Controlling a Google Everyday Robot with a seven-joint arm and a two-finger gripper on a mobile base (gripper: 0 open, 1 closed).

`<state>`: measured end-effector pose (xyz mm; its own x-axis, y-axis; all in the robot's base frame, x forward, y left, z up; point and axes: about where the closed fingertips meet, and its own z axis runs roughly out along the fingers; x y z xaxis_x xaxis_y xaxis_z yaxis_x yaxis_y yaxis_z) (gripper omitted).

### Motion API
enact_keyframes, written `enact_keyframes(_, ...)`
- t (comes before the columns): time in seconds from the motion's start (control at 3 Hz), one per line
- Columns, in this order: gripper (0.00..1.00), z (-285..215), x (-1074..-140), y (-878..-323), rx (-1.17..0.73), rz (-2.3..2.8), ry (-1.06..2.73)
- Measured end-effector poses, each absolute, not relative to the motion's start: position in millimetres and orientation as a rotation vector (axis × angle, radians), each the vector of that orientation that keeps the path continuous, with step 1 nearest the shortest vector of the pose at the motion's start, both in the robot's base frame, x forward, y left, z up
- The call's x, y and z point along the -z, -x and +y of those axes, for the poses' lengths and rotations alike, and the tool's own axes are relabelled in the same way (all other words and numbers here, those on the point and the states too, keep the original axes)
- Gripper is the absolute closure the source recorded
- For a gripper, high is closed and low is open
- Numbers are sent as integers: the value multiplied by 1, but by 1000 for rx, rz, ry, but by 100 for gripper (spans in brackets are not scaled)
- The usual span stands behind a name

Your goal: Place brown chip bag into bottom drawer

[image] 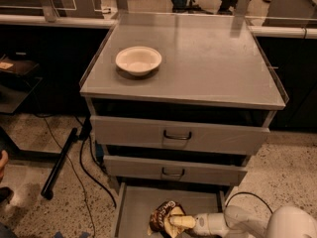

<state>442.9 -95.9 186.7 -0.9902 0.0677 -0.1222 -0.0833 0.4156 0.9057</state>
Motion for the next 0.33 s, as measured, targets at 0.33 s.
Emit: enact_keyframes(0.33, 0, -96, -187, -443, -1627, 2523, 14)
